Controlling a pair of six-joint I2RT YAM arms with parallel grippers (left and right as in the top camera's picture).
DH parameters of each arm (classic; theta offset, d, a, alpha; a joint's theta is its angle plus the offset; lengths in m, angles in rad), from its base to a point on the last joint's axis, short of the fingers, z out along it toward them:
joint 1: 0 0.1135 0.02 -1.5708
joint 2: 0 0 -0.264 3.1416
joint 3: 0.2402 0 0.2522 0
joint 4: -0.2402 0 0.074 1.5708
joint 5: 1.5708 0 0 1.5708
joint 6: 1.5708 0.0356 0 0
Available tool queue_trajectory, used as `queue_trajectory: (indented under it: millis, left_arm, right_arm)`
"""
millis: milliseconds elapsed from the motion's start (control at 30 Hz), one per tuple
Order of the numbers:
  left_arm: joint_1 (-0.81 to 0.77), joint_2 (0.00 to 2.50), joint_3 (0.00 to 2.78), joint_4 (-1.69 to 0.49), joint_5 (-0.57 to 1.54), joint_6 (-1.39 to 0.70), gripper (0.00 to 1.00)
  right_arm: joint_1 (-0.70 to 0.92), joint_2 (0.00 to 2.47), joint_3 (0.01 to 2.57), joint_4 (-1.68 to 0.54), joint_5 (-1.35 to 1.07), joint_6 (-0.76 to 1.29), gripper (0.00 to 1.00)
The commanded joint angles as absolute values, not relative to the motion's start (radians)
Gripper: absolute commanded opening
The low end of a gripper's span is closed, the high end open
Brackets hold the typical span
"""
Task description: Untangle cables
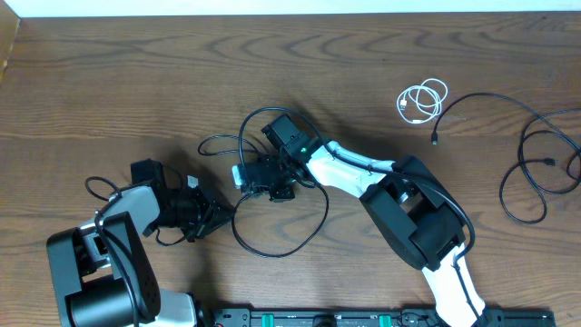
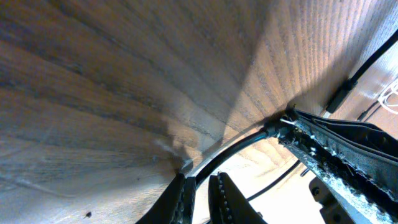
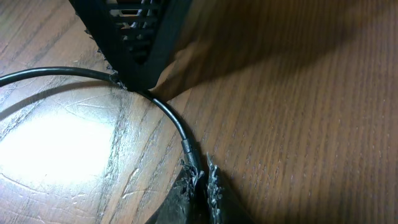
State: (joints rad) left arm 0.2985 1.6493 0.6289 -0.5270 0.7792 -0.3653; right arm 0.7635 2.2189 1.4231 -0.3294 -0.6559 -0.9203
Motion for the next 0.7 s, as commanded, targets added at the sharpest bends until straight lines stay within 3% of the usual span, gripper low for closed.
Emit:
queue_trajectory:
  millis: [0,33,233,667]
  left_arm:
    - [0.295,1.706,0.582,-0.506,0.554,-0.365,0.17]
    - [0.296,1.706,0.582,-0.501,0.555,-0.368,0.21]
    - [0.307,1.706,0.582,-0.468,0.555,-0.382,0.21]
    - [0.314,1.706,0.582,-0.464,0.553,-0.401,0.23]
  right_arm:
    - [0.768,2.267,1.411,-0.343,-0.567,-0.884,0.01]
    - [0.767,2.255,1.412,-0.342,-0.562,-0.868,0.01]
    - [0.752,2.125,1.414,-0.339,-0.484,-0.699,0.01]
    - [0.676,1.688,1.414,-0.419,-0.348,-0.561,0.01]
